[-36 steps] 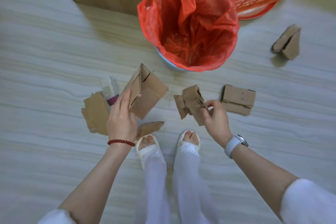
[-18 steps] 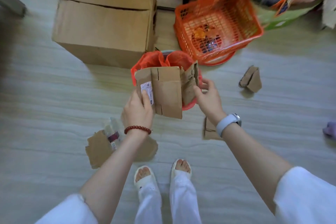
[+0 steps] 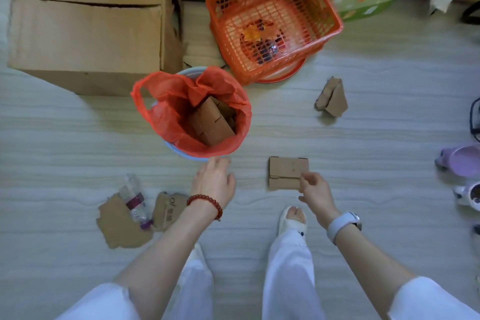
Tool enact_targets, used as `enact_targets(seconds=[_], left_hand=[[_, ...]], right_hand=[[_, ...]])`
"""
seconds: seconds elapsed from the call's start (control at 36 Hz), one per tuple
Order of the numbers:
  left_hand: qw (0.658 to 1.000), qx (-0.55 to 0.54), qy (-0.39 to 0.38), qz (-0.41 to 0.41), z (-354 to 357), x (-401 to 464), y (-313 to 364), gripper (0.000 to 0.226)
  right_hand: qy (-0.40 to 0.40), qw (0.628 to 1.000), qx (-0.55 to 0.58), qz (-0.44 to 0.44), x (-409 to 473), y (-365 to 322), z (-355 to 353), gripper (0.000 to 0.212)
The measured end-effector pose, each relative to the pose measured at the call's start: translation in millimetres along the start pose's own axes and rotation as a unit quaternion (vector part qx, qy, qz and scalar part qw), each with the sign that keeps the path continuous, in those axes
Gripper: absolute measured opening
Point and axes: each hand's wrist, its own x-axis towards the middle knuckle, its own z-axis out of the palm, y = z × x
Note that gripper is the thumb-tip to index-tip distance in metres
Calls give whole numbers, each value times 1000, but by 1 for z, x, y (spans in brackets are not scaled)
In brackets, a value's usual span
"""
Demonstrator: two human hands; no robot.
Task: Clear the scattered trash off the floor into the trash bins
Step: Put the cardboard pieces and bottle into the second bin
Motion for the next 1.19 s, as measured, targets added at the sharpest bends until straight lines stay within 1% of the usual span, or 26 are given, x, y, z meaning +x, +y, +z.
enact_targets(seconds=[0.06, 0.11, 0.19, 0.25, 0.28, 0.33, 0.42, 0.47, 0.53, 0.61, 0.67, 0.72, 0.78, 0.83, 0.89, 0.94, 1.0, 1.06, 1.08, 1.11, 1.14, 1.19], left_hand=[[998, 4, -55, -14, 26, -2, 12, 40], [995, 13, -92, -32, 51, 4, 26, 41], [992, 23, -111, -60, 85, 30, 55, 41], [990, 33, -117, -69, 110, 58, 77, 42], [989, 36, -119, -75, 125, 75, 88, 43], [988, 42, -117, -88, 154, 109, 107, 44], [986, 35, -120, -106, 204, 156, 131, 47], [986, 29, -128, -104, 238, 180, 142, 51], [987, 34, -136, -83, 270, 198, 149, 57], [982, 84, -164, -36, 315, 214, 142, 73], [970, 133, -201, -41, 344, 218, 123, 90], [956, 182, -225, -54, 370, 222, 100, 102], [942, 243, -228, -42, 392, 227, 81, 107], [928, 310, -205, 8, 406, 231, 68, 104], [919, 349, -174, 56, 413, 234, 59, 100], [914, 359, -160, 104, 414, 238, 54, 103], [911, 355, -141, 156, 415, 242, 48, 109], [910, 351, -104, 194, 409, 249, 45, 112], [914, 340, -88, 204, 406, 252, 46, 109], [920, 323, -102, 199, 402, 256, 47, 104], [933, 289, -118, 181, 396, 261, 49, 96], [959, 204, -164, 105, 380, 270, 58, 73]], right_hand=[[-13, 1000, -21, 18, 15, 20, -18, 27], [-18, 997, -67, 27, 44, 43, -38, 30], [-24, 992, -122, 27, 116, 84, -71, 33], [-39, 988, -147, 18, 145, 76, -93, 32], [-47, 988, -146, 9, 152, 62, -104, 31], [-64, 986, -155, -21, 187, 54, -121, 32], [-69, 974, -202, -74, 251, 57, -146, 35], [-67, 966, -226, -110, 291, 62, -158, 38], [-59, 954, -255, -145, 326, 67, -166, 42], [-42, 937, -291, -188, 373, 70, -167, 51], [-27, 925, -319, -207, 400, 73, -159, 60], [-7, 908, -351, -230, 423, 74, -145, 70], [18, 884, -389, -257, 445, 73, -130, 78], [40, 863, -418, -279, 466, 68, -117, 83], [49, 852, -433, -288, 485, 61, -108, 84], [52, 854, -431, -289, 501, 56, -100, 80], [69, 851, -426, -300, 514, 57, -91, 68], [111, 827, -448, -321, 518, 60, -83, 55], [133, 812, -462, -332, 518, 60, -79, 49], [148, 798, -474, -342, 518, 60, -77, 43], [155, 784, -487, -353, 516, 59, -75, 37], [160, 760, -504, -378, 512, 55, -73, 31]])
